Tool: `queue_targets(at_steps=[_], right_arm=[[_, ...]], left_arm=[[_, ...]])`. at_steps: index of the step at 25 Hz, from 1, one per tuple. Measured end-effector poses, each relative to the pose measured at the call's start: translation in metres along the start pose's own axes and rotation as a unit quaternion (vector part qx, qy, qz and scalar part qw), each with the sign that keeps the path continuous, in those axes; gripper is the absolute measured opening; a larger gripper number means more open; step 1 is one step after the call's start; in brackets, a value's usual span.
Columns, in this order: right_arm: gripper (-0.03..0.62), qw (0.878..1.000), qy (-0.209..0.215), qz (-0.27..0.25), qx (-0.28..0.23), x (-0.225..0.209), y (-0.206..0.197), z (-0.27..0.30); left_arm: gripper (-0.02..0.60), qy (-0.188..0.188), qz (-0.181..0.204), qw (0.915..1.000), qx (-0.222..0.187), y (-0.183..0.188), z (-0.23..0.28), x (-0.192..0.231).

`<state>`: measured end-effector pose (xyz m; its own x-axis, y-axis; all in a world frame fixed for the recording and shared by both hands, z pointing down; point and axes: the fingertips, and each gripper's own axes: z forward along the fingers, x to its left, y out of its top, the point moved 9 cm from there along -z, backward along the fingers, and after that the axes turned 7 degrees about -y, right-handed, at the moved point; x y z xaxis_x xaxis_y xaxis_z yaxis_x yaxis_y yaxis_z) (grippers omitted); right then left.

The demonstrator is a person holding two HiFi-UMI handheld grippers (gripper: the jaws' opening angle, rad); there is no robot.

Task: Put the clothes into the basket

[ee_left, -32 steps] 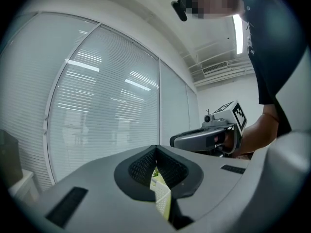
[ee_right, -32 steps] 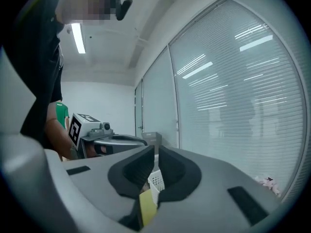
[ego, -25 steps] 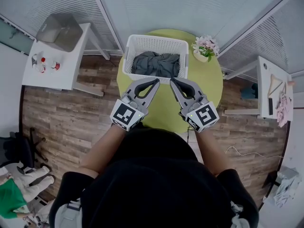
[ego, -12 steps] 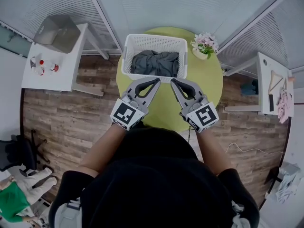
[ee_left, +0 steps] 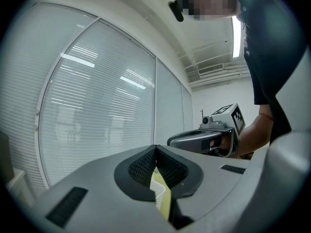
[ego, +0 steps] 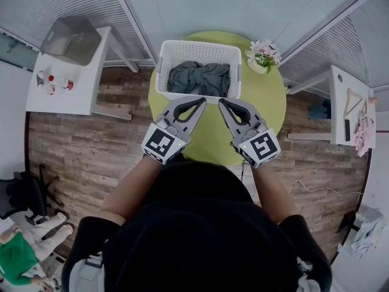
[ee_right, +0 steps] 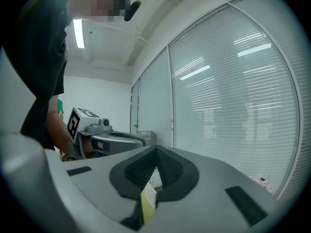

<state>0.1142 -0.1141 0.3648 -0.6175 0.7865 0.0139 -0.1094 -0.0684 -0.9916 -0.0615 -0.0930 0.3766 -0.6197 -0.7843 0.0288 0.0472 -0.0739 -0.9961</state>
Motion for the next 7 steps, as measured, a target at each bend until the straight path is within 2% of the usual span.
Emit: queue_targets(at_steps=[7], right_arm=[[0.023, 1.0, 0.002, 0.004, -0.008, -0.0024, 0.0002, 0.0078]], left_arm=[[0.005, -0.001, 0.0, 1.0, -0.001, 0.0004, 0.0031, 0.0066]])
